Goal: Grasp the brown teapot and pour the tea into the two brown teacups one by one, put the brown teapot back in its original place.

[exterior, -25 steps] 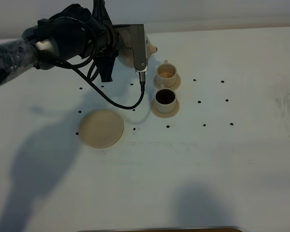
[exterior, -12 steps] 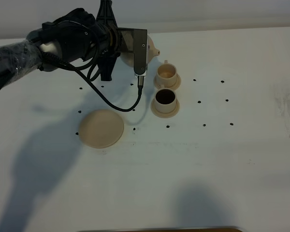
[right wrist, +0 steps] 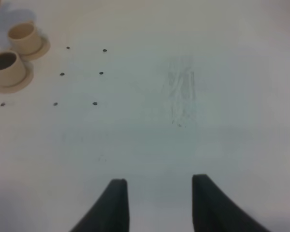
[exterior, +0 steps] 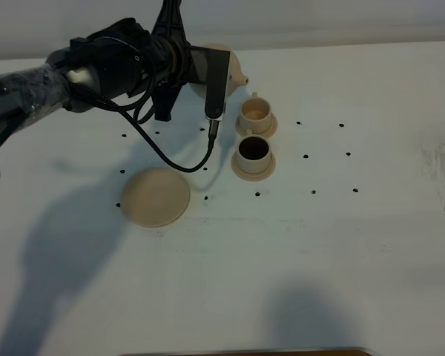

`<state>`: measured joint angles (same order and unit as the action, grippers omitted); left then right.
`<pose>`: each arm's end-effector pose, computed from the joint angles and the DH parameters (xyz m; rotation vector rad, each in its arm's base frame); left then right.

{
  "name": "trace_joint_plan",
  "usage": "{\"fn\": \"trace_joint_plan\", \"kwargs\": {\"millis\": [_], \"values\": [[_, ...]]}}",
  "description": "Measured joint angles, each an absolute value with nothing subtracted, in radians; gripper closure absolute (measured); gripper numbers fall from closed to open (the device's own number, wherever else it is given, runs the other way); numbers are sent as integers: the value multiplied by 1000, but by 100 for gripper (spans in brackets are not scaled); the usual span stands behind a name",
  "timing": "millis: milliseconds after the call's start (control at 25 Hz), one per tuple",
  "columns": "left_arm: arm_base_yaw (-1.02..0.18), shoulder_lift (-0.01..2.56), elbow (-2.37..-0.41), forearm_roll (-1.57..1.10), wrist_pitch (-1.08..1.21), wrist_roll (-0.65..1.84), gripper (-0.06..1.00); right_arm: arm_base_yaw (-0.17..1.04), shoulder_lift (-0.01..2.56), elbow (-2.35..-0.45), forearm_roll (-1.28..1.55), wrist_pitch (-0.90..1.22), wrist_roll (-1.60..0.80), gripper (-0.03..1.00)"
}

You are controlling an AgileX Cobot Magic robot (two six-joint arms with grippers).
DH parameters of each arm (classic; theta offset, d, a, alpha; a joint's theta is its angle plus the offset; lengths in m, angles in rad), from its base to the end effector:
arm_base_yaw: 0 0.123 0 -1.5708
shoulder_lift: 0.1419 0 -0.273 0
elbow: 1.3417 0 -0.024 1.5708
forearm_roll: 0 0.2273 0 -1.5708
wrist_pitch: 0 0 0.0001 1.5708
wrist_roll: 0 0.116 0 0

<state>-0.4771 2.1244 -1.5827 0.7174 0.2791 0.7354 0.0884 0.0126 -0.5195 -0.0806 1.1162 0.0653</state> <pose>0.4354 -0.2014 0.1837 1.8367 1.4251 0.7069 0.0062 -0.0079 0.2545 -0.0174 2.0900 -0.0040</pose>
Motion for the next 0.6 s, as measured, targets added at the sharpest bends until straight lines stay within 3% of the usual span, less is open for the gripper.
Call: {"fn": "trace_joint_plan", "kwargs": {"millis": [600], "values": [[-479, 2181, -1611, 794, 229, 735, 78, 88, 13, -519, -81, 1116, 65, 66]]}}
